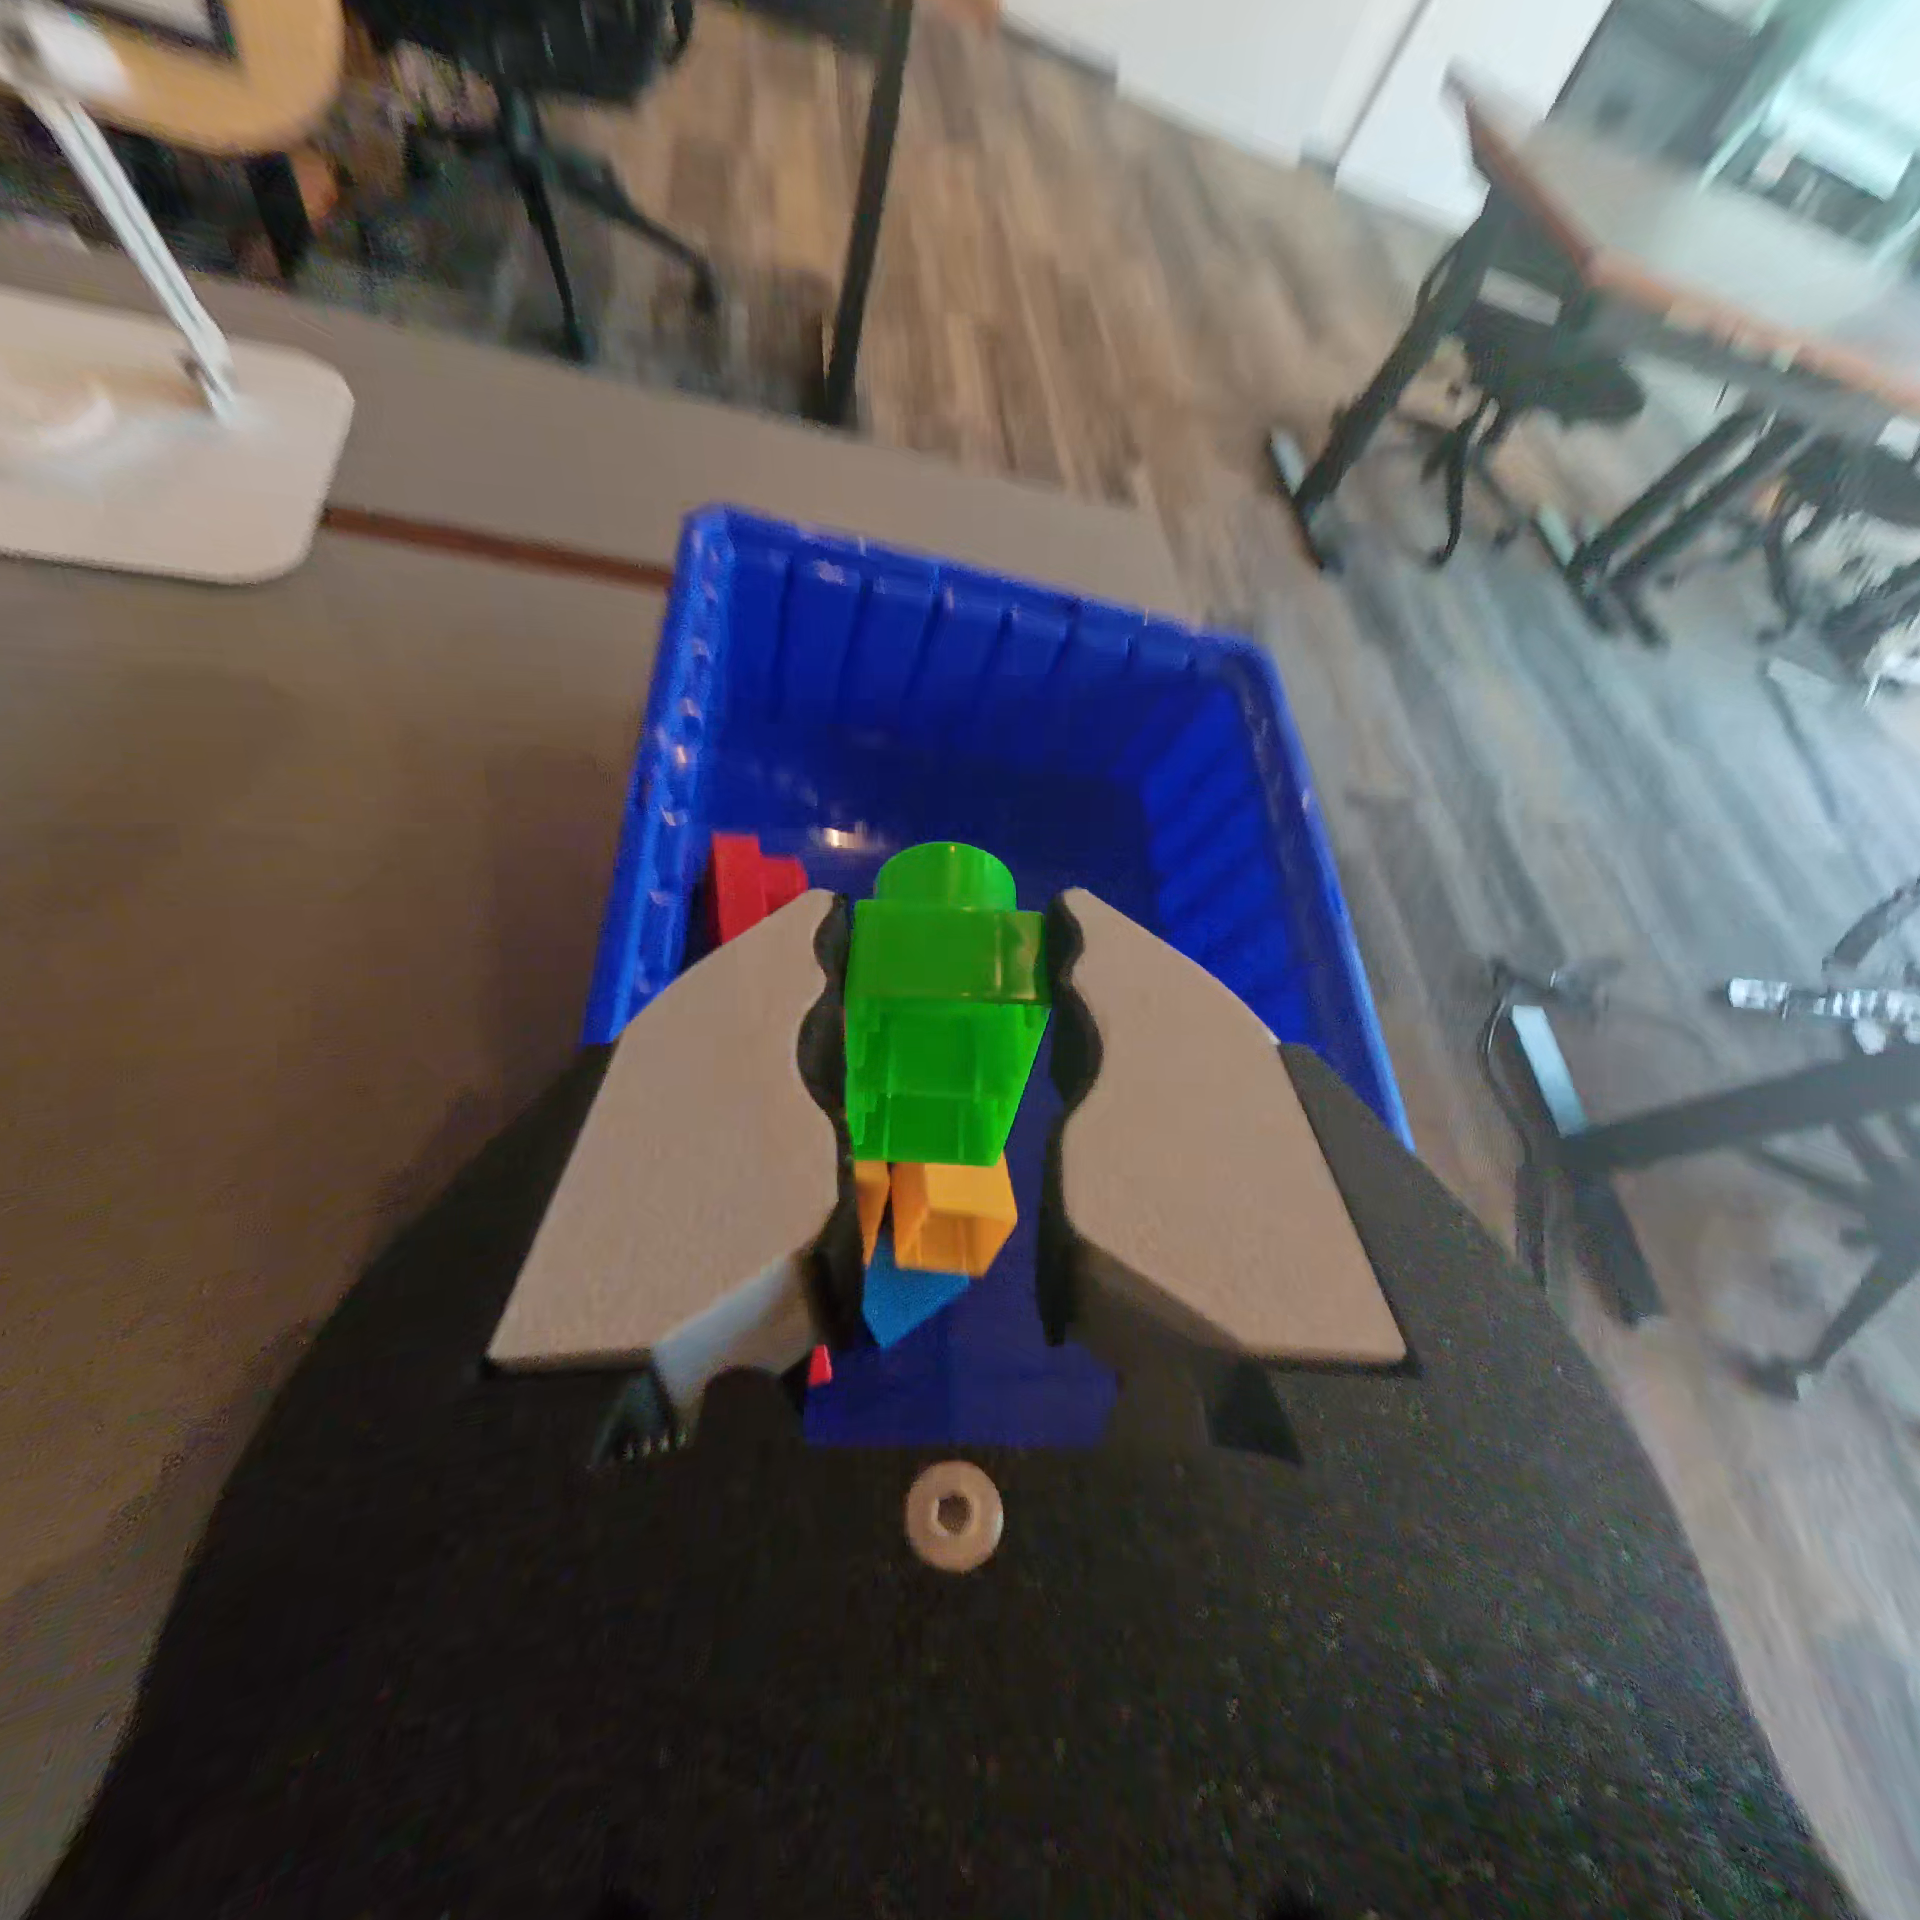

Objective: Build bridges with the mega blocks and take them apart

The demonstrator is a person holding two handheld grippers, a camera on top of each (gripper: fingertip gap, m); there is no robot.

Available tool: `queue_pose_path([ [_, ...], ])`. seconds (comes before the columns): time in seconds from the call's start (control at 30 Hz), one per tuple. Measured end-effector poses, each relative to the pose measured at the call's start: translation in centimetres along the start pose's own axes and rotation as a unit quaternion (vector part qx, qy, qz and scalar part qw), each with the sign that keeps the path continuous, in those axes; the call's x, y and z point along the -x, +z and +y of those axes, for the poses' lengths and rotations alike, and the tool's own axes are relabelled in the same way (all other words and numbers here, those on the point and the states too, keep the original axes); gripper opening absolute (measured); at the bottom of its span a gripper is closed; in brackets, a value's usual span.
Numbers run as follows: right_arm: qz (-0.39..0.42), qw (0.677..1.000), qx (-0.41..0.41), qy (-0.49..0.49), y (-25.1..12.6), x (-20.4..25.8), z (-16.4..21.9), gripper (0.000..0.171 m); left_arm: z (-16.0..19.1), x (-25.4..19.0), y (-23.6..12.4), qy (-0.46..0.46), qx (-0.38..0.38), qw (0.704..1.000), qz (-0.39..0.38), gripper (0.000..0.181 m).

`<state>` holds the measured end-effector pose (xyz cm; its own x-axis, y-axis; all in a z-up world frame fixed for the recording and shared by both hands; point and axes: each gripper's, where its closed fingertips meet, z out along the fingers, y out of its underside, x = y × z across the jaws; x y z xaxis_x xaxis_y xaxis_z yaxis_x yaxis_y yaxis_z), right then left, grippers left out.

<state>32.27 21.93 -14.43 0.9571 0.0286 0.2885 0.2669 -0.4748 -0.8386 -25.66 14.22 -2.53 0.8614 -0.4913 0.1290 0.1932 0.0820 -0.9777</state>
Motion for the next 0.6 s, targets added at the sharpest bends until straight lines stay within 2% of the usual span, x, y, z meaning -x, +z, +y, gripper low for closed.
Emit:
queue_pose_path([
  [0.2,-0.028,0.991,0.128,0.027,2.0,0.1,5.1,0.036,-0.9,1.3,-1.4,-0.028,-0.033,0.999,-0.013,0.058],
  [0.6,-0.058,0.969,0.223,0.093,2.6,0.8,8.8,0.036,-0.7,1.3,-1.2,-0.025,-0.026,0.999,-0.011,0.056],
])
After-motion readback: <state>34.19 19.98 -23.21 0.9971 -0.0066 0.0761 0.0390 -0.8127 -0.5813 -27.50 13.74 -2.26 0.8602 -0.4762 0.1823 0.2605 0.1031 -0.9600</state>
